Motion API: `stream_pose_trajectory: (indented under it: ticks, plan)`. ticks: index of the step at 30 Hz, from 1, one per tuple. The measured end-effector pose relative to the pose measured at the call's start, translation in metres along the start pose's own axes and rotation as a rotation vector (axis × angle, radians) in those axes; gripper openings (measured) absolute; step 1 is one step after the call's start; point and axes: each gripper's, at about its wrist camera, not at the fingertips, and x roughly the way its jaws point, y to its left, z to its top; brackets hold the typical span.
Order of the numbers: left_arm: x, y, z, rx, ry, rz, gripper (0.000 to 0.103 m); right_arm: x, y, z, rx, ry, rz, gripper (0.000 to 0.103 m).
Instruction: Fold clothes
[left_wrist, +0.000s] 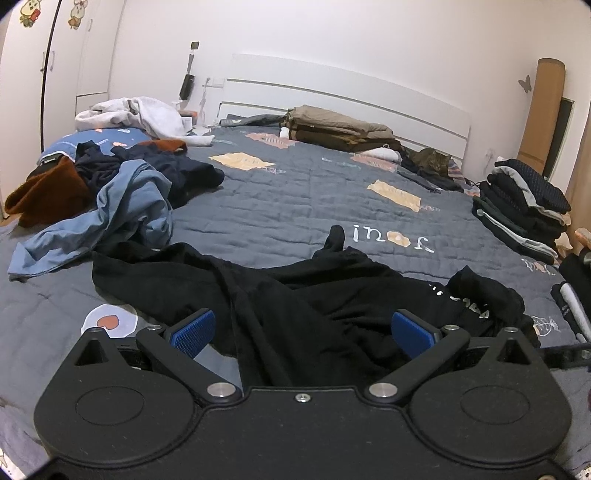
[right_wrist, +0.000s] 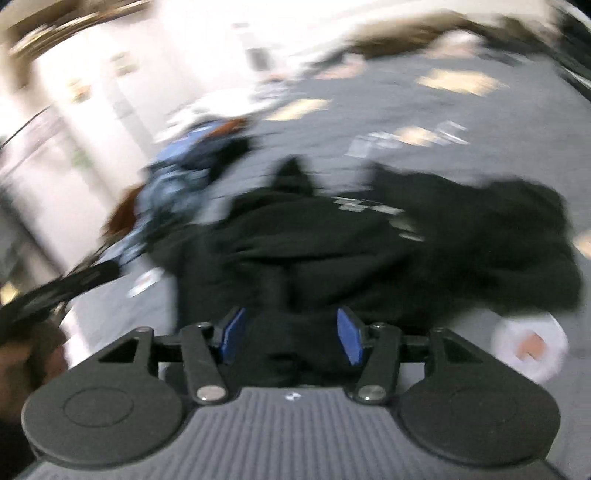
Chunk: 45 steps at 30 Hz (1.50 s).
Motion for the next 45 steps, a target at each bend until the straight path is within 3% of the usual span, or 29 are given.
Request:
stream_pose_trajectory:
  ticks: [5,11,16,24,26,28,31,45]
  plan:
    - [0.0,-0.002,-0.001,0.009,0.004,-0.003,0.103,0.01,-0.035,-0.008,0.178,0.021,-0.049,0.054]
    - [0.001,-0.004,-0.002,0.016,0.007,-0.006,0.103,0.027,-0.055,-0.028,0.434,0.064,0.041,0.055]
    - [0.002,-0.005,-0.002,0.02,0.011,-0.008,0.103,0.039,-0.055,-0.04,0.531,0.091,0.099,0.055]
    - [0.003,-0.007,-0.003,0.031,0.013,-0.007,0.103,0.047,-0.044,-0.044,0.513,0.021,0.094,0.053]
    - [0.003,-0.006,-0.003,0.031,0.014,-0.005,0.103,0.046,-0.041,-0.044,0.497,0.015,0.096,0.042]
    - [0.003,-0.007,-0.003,0.031,0.013,-0.005,0.103,0.045,-0.038,-0.043,0.478,0.007,0.094,0.019]
    - [0.003,-0.007,-0.003,0.033,0.015,-0.003,0.103,0.042,-0.035,-0.04,0.463,-0.011,0.087,0.012]
    - [0.002,-0.007,-0.004,0.036,0.017,-0.006,0.103,-0.022,-0.063,-0.012,0.503,-0.271,0.001,0.007]
